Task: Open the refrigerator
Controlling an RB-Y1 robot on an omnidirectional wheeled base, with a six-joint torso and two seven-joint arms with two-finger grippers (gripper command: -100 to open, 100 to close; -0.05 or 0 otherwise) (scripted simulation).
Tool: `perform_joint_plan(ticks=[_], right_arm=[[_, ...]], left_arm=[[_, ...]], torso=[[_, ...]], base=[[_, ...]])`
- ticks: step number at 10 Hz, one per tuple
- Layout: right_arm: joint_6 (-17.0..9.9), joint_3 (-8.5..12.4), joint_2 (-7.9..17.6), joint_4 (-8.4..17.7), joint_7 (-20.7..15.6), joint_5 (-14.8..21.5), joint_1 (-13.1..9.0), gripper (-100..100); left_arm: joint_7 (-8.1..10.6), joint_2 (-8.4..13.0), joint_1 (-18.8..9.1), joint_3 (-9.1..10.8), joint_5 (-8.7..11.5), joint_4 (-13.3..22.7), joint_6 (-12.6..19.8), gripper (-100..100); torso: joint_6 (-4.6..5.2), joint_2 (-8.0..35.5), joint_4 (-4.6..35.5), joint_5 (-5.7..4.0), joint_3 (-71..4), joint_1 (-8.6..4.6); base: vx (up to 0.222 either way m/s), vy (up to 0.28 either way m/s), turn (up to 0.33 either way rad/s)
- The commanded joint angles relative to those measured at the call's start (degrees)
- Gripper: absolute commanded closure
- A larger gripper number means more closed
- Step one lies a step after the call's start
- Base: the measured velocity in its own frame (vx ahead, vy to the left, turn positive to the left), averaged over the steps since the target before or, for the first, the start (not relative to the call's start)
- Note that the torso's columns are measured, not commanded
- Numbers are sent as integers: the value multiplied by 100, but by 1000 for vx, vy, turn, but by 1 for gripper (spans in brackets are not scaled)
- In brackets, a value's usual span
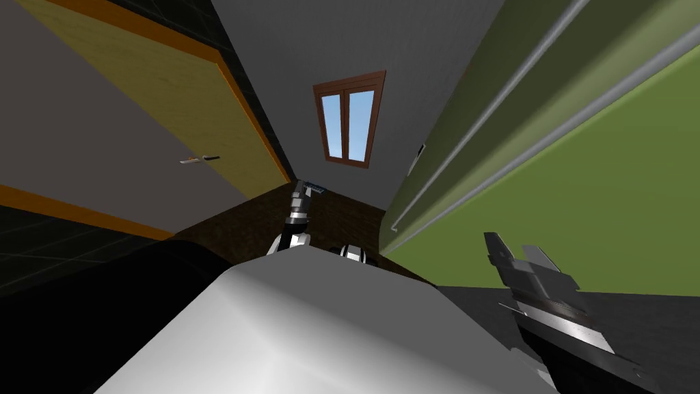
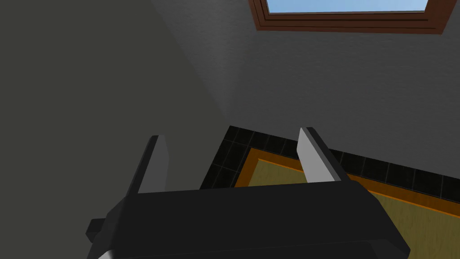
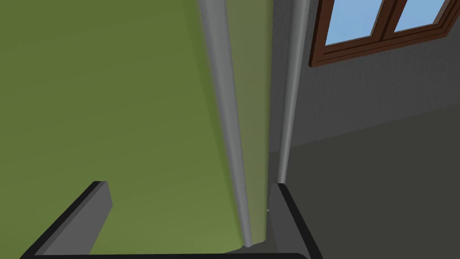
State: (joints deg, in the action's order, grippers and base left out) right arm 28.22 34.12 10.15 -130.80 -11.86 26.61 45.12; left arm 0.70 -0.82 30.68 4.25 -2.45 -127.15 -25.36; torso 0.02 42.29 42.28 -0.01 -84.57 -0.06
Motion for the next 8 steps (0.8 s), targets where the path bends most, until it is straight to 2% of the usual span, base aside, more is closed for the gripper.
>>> perform_joint_plan(ticks=[1, 2, 3, 4, 5, 7, 8], right_arm=[[20, 319, -17, 9, -154, 205, 180, -100], [6, 558, -3, 29, -275, 383, 317, -100], [6, 589, -3, 29, -275, 383, 317, -100], [-8, 826, 9, 53, -398, 562, 454, -100], [-8, 861, 9, 53, -398, 562, 454, -100], [-42, 1292, 28, 118, -644, 919, 725, -100], [-42, 1407, 28, 118, -644, 920, 725, -100]], left_arm=[[0, 0, -1, -1, 0, 0, 0, 0], [0, 0, 0, 0, 0, 0, 0, 0], [0, 0, -1, -1, 0, 0, 0, 0], [0, 0, 0, 0, 0, 0, 0, 0], [0, 0, 0, -1, 0, 0, 0, 0], [0, 0, 0, 0, 0, 0, 0, 0], [0, 0, 0, -1, 0, 0, 0, 0]], torso=[[-4, -1, 0, 1, 0, 7], [0, 0, 0, 2, 0, 6], [-4, -1, 0, 3, 0, 13], [0, -1, 0, 1, 0, 4], [-5, -4, -1, 1, -2, 5], [-3, -1, 0, 1, 0, 8], [-6, -7, -2, 3, -4, 13]], base=[[28, 45, 105], [31, 62, 201], [32, 48, 117], [42, 53, 232], [39, 43, 105], [53, 64, 279], [42, 55, 98]])
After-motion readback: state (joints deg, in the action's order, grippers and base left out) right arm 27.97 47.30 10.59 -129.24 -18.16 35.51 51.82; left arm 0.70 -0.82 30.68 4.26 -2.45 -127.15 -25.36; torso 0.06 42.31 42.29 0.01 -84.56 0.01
